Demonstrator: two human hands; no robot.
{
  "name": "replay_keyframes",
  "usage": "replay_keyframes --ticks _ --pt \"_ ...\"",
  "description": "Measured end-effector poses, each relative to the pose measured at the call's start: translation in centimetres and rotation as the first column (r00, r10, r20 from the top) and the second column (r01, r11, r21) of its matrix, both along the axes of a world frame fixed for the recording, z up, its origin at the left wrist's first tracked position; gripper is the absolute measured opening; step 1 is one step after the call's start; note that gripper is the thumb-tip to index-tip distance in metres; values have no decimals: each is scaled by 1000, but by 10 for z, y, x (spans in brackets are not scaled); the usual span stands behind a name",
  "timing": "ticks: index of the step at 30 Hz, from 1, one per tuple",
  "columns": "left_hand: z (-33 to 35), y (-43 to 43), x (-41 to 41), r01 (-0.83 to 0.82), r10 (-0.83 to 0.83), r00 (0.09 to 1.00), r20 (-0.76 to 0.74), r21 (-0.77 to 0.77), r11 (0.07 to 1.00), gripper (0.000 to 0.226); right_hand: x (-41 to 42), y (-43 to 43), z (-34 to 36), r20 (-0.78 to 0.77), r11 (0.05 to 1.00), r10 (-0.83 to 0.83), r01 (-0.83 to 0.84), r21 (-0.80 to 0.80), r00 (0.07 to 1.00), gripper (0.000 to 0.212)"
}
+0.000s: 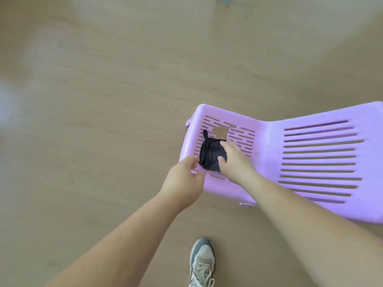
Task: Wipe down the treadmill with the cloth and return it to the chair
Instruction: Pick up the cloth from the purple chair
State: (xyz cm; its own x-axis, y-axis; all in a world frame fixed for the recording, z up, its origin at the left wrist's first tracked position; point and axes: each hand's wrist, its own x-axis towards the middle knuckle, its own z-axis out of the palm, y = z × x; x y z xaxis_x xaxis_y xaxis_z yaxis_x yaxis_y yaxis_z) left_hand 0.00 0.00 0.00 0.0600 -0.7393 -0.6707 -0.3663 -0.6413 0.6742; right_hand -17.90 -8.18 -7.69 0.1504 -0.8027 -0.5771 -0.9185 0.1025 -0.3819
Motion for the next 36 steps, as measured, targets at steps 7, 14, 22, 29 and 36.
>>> replay_keyframes --ticks 7,14,22,29,36 --pt "-39 11 41 -17 17 999 29 16 1000 45 21 -16 -32 -133 986 -79 58 -156 988 36" --pt "37 36 76 -158 158 987 -13 9 987 31 52 5 54 -66 960 -28 8 -280 997 14" --pt "226 84 129 -274 274 962 -22 -165 948 33 180 39 291 411 989 121 -73 -130 904 12" --pt "403 157 215 -466 579 811 85 -504 727 68 306 93 512 693 943 287 -322 -83 661 9" --pt "540 321 294 -646 810 585 -22 -617 450 77 419 222 699 830 731 415 -680 -61 373 11"
